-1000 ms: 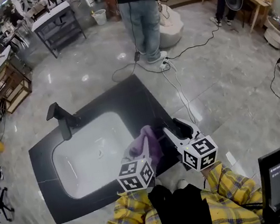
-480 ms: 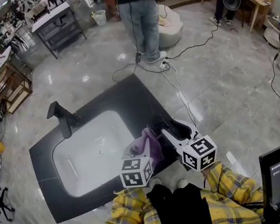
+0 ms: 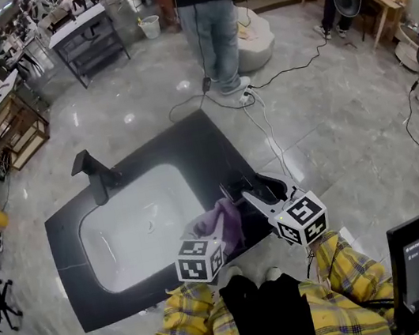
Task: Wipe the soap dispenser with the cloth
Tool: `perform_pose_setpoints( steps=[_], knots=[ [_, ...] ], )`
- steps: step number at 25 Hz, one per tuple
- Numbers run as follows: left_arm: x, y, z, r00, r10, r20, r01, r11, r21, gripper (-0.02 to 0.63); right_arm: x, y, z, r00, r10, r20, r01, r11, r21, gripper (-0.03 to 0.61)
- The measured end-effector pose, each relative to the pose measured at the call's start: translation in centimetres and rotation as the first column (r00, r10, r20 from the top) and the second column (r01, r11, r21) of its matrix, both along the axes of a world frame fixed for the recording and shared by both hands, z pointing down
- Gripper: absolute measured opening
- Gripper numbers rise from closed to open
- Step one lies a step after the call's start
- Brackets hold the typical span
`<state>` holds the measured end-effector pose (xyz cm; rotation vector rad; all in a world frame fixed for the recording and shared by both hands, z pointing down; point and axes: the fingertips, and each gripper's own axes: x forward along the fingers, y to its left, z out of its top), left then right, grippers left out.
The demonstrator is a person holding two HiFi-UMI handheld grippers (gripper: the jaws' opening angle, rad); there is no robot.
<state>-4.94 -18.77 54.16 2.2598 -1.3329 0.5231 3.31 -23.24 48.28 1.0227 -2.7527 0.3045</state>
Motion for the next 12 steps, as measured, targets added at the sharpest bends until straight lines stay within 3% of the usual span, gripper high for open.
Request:
perform_pose_setpoints(
  steps=[6, 12],
  knots=[
    [-1.7, 0.8, -1.6, 0.987, -0.091, -0.13, 0.093, 0.996, 0.007, 0.043, -0.6, 0.0, 0.4, 0.988, -0.132, -0.075, 0.132, 0.991, -0.005, 0.178],
    [-3.6, 1.0, -2.7, 0.982, -0.132, -0.136, 0.141, 0.989, 0.054, 0.043, -2.2, 0.2, 1.0, 0.921, -0.297, -0.254, 0.318, 0.947, 0.047, 0.218]
  ],
)
